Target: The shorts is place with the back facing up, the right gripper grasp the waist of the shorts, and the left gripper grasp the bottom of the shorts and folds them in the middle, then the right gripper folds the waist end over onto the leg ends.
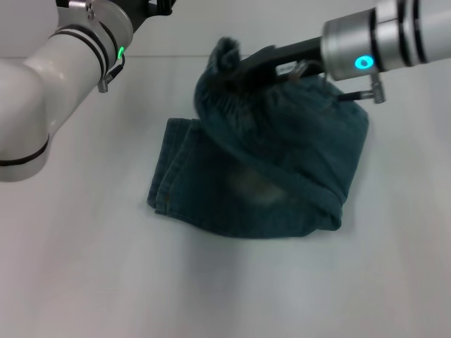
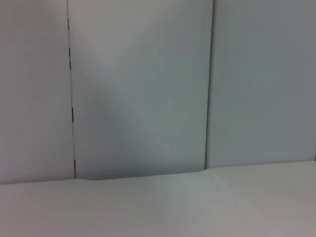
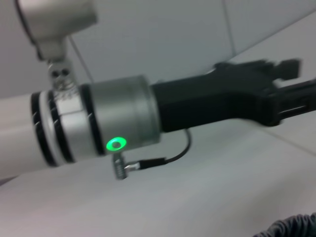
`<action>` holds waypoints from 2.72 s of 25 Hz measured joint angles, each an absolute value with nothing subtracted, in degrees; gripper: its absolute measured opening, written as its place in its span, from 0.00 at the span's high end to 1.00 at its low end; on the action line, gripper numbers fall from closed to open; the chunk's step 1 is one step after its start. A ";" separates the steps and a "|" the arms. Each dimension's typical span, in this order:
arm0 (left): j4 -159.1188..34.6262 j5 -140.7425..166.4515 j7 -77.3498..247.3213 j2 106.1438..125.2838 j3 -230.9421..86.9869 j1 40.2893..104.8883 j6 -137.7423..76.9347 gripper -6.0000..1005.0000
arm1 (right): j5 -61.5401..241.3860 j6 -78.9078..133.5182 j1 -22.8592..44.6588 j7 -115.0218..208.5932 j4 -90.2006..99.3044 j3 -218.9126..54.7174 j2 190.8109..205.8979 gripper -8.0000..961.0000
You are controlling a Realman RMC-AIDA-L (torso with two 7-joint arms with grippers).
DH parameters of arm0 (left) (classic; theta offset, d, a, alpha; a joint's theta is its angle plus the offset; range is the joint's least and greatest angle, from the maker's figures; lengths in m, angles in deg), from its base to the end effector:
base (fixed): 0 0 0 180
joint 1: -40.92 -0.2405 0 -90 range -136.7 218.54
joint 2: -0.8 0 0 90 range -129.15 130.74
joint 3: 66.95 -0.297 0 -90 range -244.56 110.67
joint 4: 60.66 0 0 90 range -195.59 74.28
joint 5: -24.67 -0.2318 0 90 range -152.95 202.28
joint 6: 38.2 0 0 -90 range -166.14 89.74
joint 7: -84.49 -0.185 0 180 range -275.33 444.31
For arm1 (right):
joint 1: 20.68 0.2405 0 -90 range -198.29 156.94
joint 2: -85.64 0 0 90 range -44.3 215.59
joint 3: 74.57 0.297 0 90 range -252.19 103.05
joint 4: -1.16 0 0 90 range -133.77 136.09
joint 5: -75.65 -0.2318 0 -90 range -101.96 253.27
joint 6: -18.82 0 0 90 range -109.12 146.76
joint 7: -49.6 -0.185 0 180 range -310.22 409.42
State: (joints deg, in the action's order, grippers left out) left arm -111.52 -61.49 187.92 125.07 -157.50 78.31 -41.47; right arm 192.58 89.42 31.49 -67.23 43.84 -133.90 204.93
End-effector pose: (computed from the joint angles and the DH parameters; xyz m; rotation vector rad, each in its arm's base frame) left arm -0.1754 0.5402 -0.0689 -1.7991 -0.6971 -0.5452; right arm 0.1260 0.4889 -0.0906 -2.7790 0.7915 0.4392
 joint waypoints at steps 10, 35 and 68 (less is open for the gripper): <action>-111.49 -62.65 187.85 125.23 -158.29 78.36 -41.13 0.42 | 192.52 88.83 37.16 -67.83 35.73 -140.05 205.43 0.79; -109.82 -62.70 187.90 125.33 -161.17 79.70 -41.02 0.40 | 196.41 82.52 32.99 -71.05 42.96 -145.06 205.47 0.27; -123.94 -61.94 193.05 125.42 -151.77 56.73 0.50 0.13 | 166.52 114.88 -8.44 -34.44 51.00 -126.33 204.40 0.10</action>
